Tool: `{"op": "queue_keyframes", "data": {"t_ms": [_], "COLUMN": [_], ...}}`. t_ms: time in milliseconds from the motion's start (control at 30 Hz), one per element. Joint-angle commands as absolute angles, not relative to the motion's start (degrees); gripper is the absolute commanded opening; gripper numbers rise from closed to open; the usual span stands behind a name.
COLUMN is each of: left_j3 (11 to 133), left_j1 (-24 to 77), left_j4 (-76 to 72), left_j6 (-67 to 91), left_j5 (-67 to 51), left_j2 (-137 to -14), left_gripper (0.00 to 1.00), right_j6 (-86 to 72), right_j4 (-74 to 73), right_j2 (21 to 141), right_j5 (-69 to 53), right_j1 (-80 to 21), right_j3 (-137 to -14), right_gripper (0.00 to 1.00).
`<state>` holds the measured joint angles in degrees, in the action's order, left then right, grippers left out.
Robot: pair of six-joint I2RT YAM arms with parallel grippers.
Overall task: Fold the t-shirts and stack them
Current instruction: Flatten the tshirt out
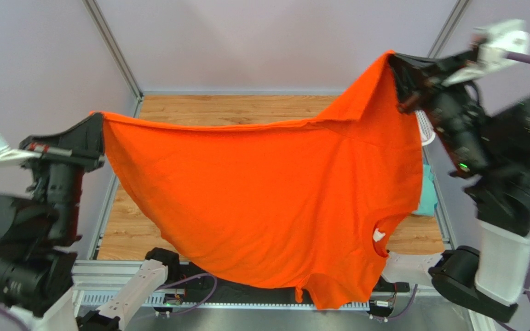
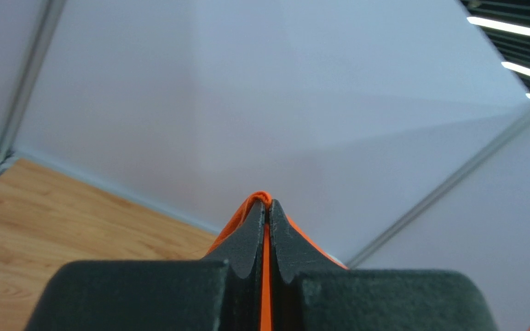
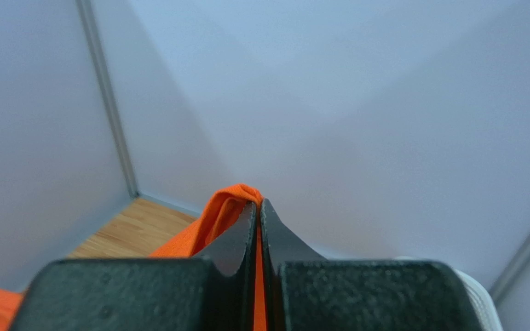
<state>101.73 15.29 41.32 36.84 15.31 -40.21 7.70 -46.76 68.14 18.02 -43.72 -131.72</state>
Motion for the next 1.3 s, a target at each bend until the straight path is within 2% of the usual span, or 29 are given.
{"op": "queue_keyframes", "data": {"t_ms": [0, 133, 200, 300, 500, 633, 733, 867, 1267], "left_j3": [96.44, 90.19, 85.2, 82.0, 89.98, 98.68, 100.02, 98.89, 85.17], "left_j1": [15.12, 15.03, 14.68, 12.49, 8.62, 7.74, 7.3, 6.51, 5.63], "left_j4": [41.66, 40.01, 34.84, 30.69, 28.73, 29.09, 28.13, 27.34, 23.82], "left_j6": [33.49, 33.93, 33.23, 33.92, 33.58, 32.61, 32.08, 32.43, 33.66], "left_j5": [26.61, 36.11, 35.34, 32.01, 25.23, 21.63, 21.27, 19.69, 19.69], "left_j2": [-49.45, -58.52, -64.05, -73.62, -101.39, -116.68, -120.57, -120.85, -107.68], "left_gripper": [0.0, 0.0, 0.0, 0.0, 0.0, 0.0, 0.0, 0.0, 0.0], "right_j6": [12.31, 6.42, 6.77, 5.63, 5.01, 4.75, 3.7, 2.46, 0.79], "right_j4": [-42.9, -32.47, -27.02, -23.57, -21.62, -23.46, -24.08, -24.17, -25.31], "right_j2": [75.05, 78.48, 81.2, 88.13, 108.31, 119.32, 123.82, 123.67, 110.49], "right_j5": [22.08, 6.8, 2.66, -3.32, -5.63, -5.63, -4.49, -3.52, -3.34], "right_j1": [-38.17, -23.24, -21.37, -18.46, -16.08, -15.82, -15.82, -15.82, -15.91], "right_j3": [-125.81, -111.74, -103.58, -98.72, -100.54, -107.99, -110.12, -108.82, -95.72], "right_gripper": [0.0, 0.0, 0.0, 0.0, 0.0, 0.0, 0.0, 0.0, 0.0]}}
